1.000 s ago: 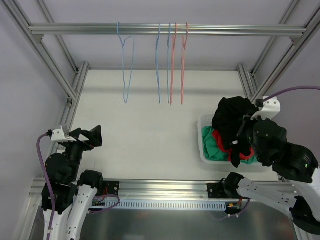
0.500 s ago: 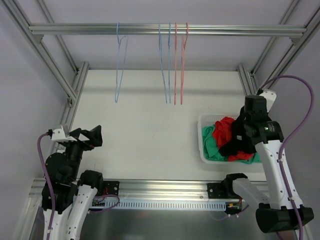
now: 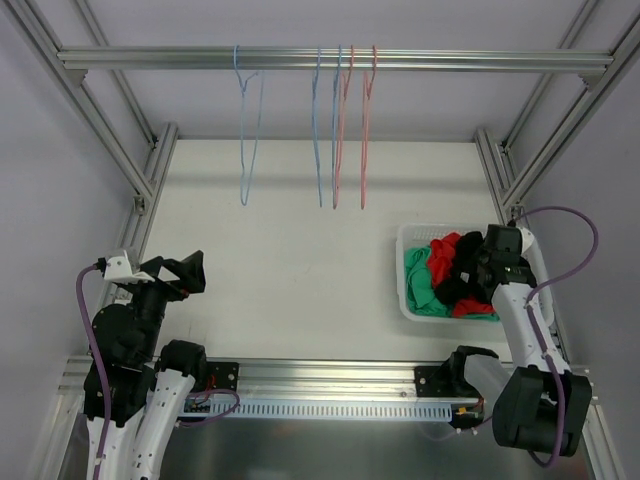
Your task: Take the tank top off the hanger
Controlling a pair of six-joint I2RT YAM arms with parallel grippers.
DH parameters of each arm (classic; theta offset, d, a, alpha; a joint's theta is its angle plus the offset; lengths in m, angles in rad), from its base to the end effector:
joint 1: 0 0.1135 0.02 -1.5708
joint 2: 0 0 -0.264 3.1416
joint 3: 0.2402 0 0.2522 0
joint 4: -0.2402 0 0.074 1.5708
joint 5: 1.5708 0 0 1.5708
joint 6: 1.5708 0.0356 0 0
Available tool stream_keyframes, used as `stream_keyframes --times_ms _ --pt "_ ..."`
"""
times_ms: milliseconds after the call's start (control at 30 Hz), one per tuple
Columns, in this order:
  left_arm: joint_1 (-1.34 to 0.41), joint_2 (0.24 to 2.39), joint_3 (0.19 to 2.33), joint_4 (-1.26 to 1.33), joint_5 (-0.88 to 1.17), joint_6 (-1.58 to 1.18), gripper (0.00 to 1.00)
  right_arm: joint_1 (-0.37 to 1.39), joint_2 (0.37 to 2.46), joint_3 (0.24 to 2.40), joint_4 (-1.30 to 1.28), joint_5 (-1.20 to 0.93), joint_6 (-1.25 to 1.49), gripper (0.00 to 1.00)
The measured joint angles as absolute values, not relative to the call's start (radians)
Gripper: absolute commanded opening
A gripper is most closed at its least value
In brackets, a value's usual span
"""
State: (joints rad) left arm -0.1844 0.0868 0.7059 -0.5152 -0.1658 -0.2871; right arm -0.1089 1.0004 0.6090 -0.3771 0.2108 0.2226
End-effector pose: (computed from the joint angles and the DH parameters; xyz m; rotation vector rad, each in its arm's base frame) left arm 0.0308 0.0002 0.3387 -0.2104 1.4586 -0.2618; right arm 0.2030 -0.0297 0.2221 0.4862 2.2743 -0.1894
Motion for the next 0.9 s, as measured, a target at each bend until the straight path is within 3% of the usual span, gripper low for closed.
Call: stream_keyframes --times_ms 100,167,200,267,667,900 --pt "-0.184 0.087 0.706 -0.516 -0.166 -0.287 0.99 -0.125 0.961 0.622 -0.398 0.181 0.221 0.71" --pt "-0.184 0.088 0.706 -0.516 -0.167 -0.287 0.99 -0.128 0.949 0.667 -0.444 0.168 0.210 0.82" --pt "-0.184 0.091 0.707 -0.518 -0.167 -0.287 0.99 -0.128 0.946 0.698 -0.476 0.167 0.202 0.92" --pt "-0.184 0.107 0.713 -0.524 -0.167 -0.288 0.99 -0.128 0.942 0.764 -0.537 0.165 0.183 0.99" --pt "-0.184 0.433 0.832 -0.610 -0.167 -0.277 0.99 -0.109 0.803 1.116 -0.814 0.085 -0.012 0.99" --pt "-0.184 0.409 0.850 -0.687 -0.166 -0.234 0.99 0.036 0.689 1.232 -0.965 0.101 -0.138 1.00"
